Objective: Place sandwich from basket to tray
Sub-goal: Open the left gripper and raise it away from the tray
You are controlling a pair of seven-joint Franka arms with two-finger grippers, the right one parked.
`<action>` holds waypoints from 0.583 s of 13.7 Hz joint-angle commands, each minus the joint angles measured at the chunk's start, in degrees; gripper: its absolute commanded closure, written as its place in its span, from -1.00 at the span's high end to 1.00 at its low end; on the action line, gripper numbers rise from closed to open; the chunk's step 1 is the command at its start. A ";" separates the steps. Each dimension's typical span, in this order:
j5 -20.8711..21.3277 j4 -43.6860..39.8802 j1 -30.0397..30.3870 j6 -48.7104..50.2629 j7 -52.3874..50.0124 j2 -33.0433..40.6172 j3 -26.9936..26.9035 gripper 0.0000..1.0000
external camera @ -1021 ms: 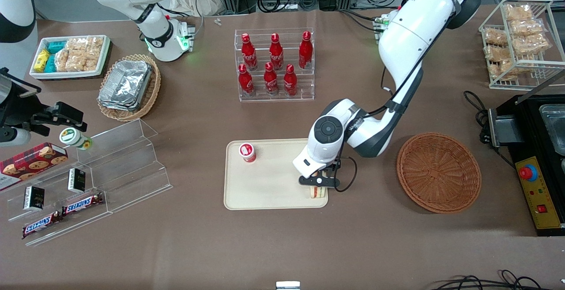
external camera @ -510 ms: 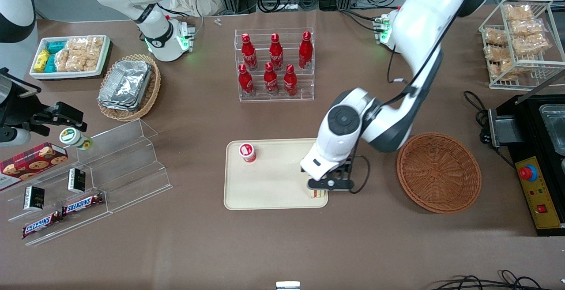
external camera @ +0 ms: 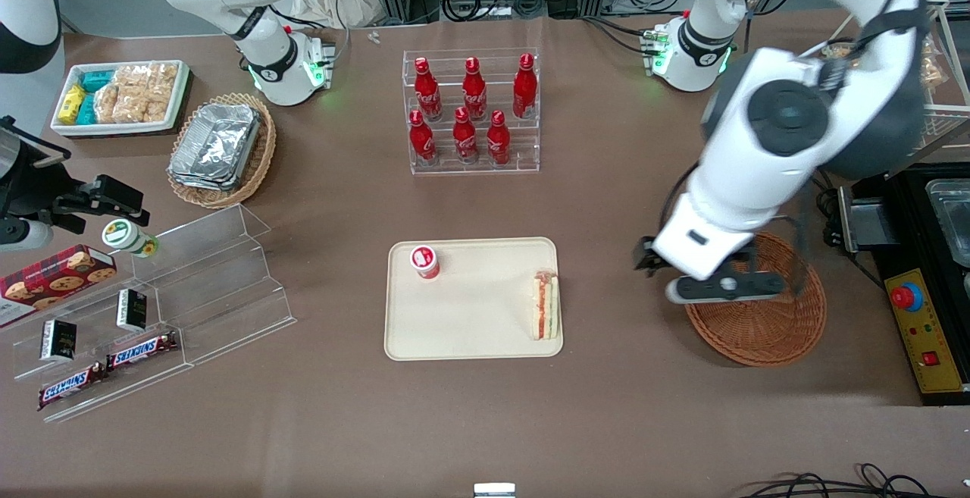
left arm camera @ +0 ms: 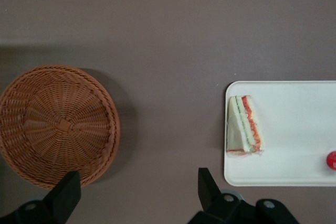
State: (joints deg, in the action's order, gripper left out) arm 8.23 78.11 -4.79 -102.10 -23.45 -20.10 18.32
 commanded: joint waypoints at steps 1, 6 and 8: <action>-5.57 2.13 5.21 2.94 8.05 4.36 0.22 0.99; -6.20 3.36 6.46 14.18 12.45 11.12 -1.53 1.00; -6.99 3.98 5.67 19.46 15.62 14.11 -5.38 1.00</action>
State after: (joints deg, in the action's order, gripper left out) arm 2.41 78.87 1.30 -85.76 -11.39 -10.87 16.40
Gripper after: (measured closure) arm 0.000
